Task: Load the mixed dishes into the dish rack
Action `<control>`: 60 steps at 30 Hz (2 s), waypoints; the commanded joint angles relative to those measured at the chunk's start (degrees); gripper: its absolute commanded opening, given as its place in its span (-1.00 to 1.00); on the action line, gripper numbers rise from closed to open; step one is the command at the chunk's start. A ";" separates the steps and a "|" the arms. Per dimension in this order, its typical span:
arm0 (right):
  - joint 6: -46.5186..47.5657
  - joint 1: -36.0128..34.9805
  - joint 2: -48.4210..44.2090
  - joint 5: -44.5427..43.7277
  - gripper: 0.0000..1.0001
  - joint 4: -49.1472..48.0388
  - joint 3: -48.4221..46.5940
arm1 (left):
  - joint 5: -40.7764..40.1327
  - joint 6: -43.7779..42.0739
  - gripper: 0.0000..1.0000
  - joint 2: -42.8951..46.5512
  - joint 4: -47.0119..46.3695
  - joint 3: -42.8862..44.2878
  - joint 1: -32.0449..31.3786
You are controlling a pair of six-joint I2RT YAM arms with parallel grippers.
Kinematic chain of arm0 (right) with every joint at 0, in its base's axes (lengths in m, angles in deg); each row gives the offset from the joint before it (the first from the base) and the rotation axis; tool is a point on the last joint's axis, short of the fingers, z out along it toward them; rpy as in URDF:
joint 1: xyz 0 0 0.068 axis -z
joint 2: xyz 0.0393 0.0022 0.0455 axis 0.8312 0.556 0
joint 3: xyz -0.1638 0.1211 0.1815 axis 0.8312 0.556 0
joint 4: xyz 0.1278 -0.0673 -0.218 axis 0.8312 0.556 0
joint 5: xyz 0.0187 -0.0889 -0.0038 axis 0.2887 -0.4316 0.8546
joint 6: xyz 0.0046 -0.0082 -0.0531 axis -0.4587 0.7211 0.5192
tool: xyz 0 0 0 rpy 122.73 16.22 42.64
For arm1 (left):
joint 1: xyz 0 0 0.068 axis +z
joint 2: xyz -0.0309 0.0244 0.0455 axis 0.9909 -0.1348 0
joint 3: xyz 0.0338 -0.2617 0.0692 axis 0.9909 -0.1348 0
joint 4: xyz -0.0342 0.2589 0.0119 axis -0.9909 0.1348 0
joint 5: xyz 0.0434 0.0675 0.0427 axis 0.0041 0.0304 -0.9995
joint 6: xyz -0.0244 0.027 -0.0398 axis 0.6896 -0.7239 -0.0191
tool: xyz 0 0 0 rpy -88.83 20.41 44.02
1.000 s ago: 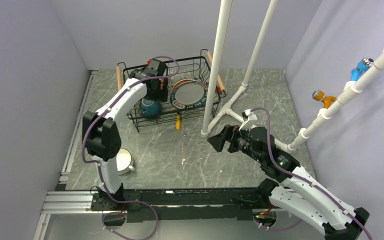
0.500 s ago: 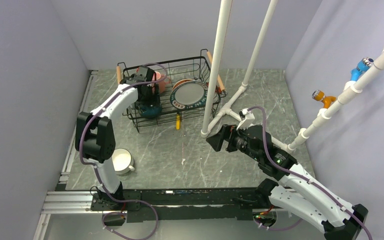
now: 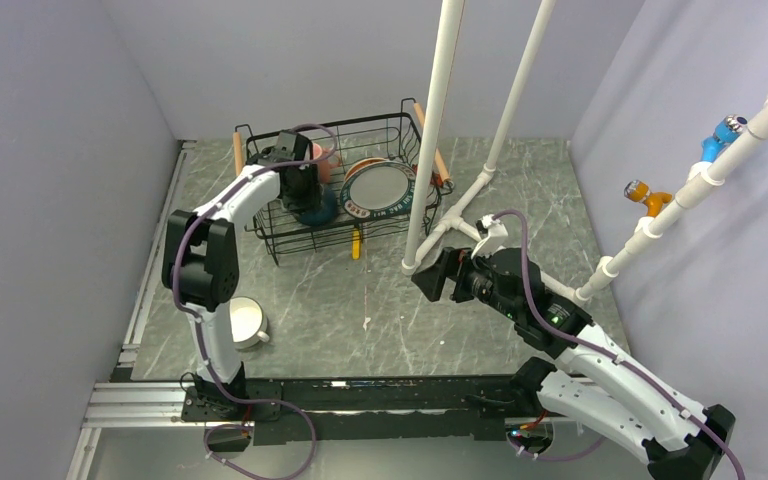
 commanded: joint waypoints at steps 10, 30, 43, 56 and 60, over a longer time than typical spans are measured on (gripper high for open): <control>0.47 0.27 -0.42 -1.06 0.98 -1.76 -2.22 | 9.31 -0.74 0.05 -7.00 -5.20 11.64 0.33; -0.23 0.28 0.32 1.18 0.98 -3.96 -1.04 | 9.82 -3.29 0.68 20.43 1.28 -0.14 2.41; -4.48 -1.52 5.34 7.95 0.98 -9.71 2.83 | 14.11 -1.40 0.99 67.74 9.28 -26.38 2.70; -0.25 -32.38 42.21 -10.62 0.93 -23.20 -13.58 | 8.79 2.43 0.99 87.15 23.79 -24.17 2.65; 6.63 -35.34 57.72 -12.61 0.89 -25.02 -24.23 | 10.24 4.19 0.99 88.37 26.40 -22.95 2.65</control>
